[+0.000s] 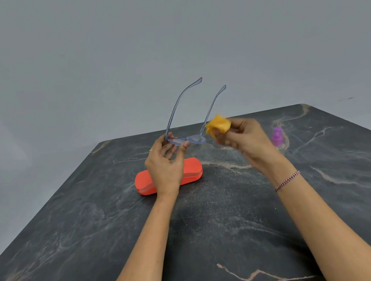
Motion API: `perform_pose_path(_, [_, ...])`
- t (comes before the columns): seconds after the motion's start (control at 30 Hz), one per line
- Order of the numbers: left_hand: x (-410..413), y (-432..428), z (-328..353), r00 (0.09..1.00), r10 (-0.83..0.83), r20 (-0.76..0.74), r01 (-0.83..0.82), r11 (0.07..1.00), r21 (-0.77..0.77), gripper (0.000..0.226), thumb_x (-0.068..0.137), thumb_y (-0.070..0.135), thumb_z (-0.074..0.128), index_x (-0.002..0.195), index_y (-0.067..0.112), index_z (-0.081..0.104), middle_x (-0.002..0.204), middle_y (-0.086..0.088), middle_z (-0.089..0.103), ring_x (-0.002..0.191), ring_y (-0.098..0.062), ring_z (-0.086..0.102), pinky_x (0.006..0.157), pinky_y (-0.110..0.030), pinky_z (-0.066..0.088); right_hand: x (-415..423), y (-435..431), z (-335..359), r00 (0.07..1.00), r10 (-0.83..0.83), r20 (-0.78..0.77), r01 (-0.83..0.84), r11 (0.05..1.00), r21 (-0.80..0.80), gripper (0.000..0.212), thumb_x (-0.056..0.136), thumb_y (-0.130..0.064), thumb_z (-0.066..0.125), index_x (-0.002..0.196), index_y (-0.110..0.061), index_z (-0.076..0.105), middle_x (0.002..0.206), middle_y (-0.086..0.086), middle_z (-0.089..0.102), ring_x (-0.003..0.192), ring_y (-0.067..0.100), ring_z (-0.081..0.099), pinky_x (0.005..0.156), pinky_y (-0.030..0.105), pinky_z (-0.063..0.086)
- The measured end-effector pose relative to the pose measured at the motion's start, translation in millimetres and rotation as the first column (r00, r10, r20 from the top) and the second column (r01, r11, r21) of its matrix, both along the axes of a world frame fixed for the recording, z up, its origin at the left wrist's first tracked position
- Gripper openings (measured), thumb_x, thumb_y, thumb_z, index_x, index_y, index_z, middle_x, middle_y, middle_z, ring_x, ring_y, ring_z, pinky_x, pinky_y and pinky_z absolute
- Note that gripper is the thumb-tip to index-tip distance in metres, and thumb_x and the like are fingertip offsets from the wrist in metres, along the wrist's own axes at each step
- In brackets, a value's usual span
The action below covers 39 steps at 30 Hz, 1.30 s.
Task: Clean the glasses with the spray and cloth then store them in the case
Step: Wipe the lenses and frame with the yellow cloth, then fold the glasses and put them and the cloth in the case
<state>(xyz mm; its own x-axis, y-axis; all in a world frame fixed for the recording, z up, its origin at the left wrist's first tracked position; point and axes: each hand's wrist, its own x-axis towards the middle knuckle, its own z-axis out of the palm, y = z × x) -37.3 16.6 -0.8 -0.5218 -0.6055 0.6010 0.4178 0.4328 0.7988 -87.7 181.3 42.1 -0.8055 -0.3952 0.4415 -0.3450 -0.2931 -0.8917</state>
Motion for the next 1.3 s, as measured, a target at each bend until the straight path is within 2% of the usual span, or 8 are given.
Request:
perform_pose_path(0.13, [2.0,-2.3,1.7,1.000,0.001,-0.017,0.000,0.999,0.053,0.036,0.074,0.011,0.077,0.106,0.009,0.061,0.109,-0.008,0.069,0.090,-0.005,0.067,0.079,-0.017,0.055,0.7,-6.6,-17.8,0.975,0.214,0.056,-0.218,0.888,0.405,0.031,0.073,0.003,0.074,0.097,-0.013,0.062,0.068,-0.001,0.070,0.064,0.011,0.064,0.065,0.021,0.055])
perform_pose_path(0.23, [4.1,-2.4,1.9,1.000,0.012,-0.010,-0.011,0.998,0.063,0.037,0.075,0.014,0.077,0.107,0.008,0.061,0.108,-0.007,0.069,0.092,-0.005,0.067,0.077,-0.015,0.054,9.7,-12.7,-26.9,0.953,0.278,0.117,-0.294,0.769,0.567,0.034,0.071,-0.003,0.078,0.094,-0.008,0.054,0.061,0.000,0.069,0.055,0.009,0.062,0.059,0.018,0.051])
perform_pose_path(0.5, [7.8,-2.2,3.4,1.000,0.002,0.008,-0.003,0.993,0.115,0.035,0.075,0.015,0.077,0.106,0.010,0.061,0.098,-0.002,0.071,0.085,0.004,0.067,0.072,-0.007,0.049,34.8,-34.9,-51.0,0.932,0.243,0.270,-0.360,0.711,0.604,0.016,0.074,-0.003,0.075,0.084,-0.005,0.063,0.062,0.001,0.068,0.056,0.006,0.066,0.057,0.014,0.054])
perform_pose_path(0.63, [13.6,0.0,5.5,1.000,-0.012,0.020,0.009,0.986,0.166,0.032,0.076,0.016,0.076,0.103,0.014,0.060,0.086,0.008,0.069,0.080,0.007,0.067,0.072,-0.008,0.049,40.6,-37.6,-55.3,0.986,0.130,0.105,-0.166,0.693,0.702,0.018,0.072,-0.013,0.080,0.085,-0.008,0.068,0.067,0.001,0.065,0.059,0.007,0.060,0.056,0.013,0.051])
perform_pose_path(0.73, [19.0,0.6,5.7,0.999,-0.045,0.028,0.037,0.973,0.227,0.031,0.075,0.017,0.077,0.102,0.016,0.061,0.086,0.006,0.071,0.085,0.000,0.068,0.078,-0.019,0.054,43.6,-37.0,-58.8,0.996,0.088,0.014,-0.071,0.679,0.730,0.016,0.074,-0.017,0.079,0.086,-0.010,0.071,0.076,0.005,0.069,0.066,0.012,0.059,0.060,0.016,0.052])
perform_pose_path(0.97, [35.1,0.1,14.4,0.995,-0.103,-0.003,0.093,0.886,0.455,0.030,0.073,0.018,0.078,0.099,0.012,0.064,0.092,-0.005,0.072,0.092,-0.015,0.069,0.086,-0.033,0.055,42.4,-30.1,-57.6,0.997,0.036,-0.067,0.026,0.661,0.750,0.018,0.088,-0.013,0.063,0.103,-0.007,0.070,0.093,0.007,0.071,0.050,-0.001,0.058,0.059,0.008,0.051])
perform_pose_path(1.2, [48.3,9.3,13.9,0.981,-0.189,-0.048,0.183,0.814,0.551,0.031,0.075,0.015,0.075,0.102,0.006,0.062,0.091,-0.011,0.070,0.088,-0.018,0.070,0.078,-0.026,0.053,43.4,-16.7,-55.0,0.999,-0.025,-0.031,0.040,0.668,0.744,0.026,0.095,0.000,0.045,0.109,-0.002,0.066,0.083,0.007,0.065,0.064,0.006,0.060,0.070,0.015,0.055])
perform_pose_path(1.3, [53.3,14.0,16.0,0.971,-0.228,-0.073,0.227,0.773,0.593,0.026,0.077,0.014,0.073,0.100,0.006,0.062,0.080,-0.003,0.071,0.086,-0.017,0.069,0.075,-0.021,0.055,42.5,-7.0,-51.1,0.989,-0.147,-0.001,0.112,0.752,0.649,0.031,0.094,0.004,0.039,0.108,0.000,0.066,0.080,0.007,0.064,0.064,0.007,0.058,0.066,0.014,0.054])
